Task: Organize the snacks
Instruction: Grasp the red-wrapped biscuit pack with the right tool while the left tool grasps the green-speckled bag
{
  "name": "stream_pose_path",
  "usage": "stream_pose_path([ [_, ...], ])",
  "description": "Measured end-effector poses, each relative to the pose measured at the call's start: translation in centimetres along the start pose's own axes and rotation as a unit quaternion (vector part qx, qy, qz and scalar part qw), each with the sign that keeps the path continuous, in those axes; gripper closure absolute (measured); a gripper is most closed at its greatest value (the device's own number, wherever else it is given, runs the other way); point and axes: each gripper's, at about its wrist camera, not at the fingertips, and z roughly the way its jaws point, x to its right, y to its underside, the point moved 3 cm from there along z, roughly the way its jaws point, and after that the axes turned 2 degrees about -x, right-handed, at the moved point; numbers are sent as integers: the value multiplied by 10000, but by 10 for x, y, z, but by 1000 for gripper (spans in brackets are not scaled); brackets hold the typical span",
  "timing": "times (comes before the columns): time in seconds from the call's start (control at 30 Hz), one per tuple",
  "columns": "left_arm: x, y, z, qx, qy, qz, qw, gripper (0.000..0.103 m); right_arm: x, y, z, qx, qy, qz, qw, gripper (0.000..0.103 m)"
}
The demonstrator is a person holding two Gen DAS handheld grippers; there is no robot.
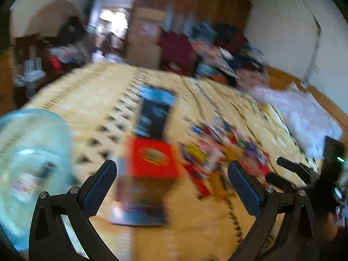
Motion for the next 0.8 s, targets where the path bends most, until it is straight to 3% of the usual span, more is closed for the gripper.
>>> stream_pose_path([
  [0.07, 29, 13, 28, -364, 330, 33, 9988, 1, 59, 21, 4, -423, 352, 410, 9976, 15],
  [0.13, 55, 24, 50, -606, 580, 114, 9964, 1, 99, 32, 16, -769, 586, 406, 9945, 24],
  [0.2, 82, 36, 71, -851, 813, 258, 9927, 1, 124, 34, 37, -1044, 569, 376, 9922, 27],
  [0.37, 104, 60, 105, -1293, 906, 267, 9871, 2, 142, 23, 79, -1279, 460, 159, 9906, 26],
  [0.5, 111, 62, 121, -1393, 880, 193, 9861, 2, 140, 29, 113, -1625, 584, -185, 9848, 28],
  [0.53, 115, 61, 129, -1405, 894, 192, 9858, 2, 139, 32, 117, -1660, 619, -228, 9839, 29],
  [0.57, 116, 60, 132, -1422, 915, 186, 9854, 2, 141, 34, 119, -1651, 665, -257, 9837, 43],
  [0.6, 119, 60, 137, -1437, 935, 172, 9850, 2, 141, 35, 117, -1609, 675, -266, 9843, 48],
  [0.8, 130, 60, 167, -1489, 1076, 238, 9827, 2, 147, 35, 65, -974, 331, 371, 9940, 49],
])
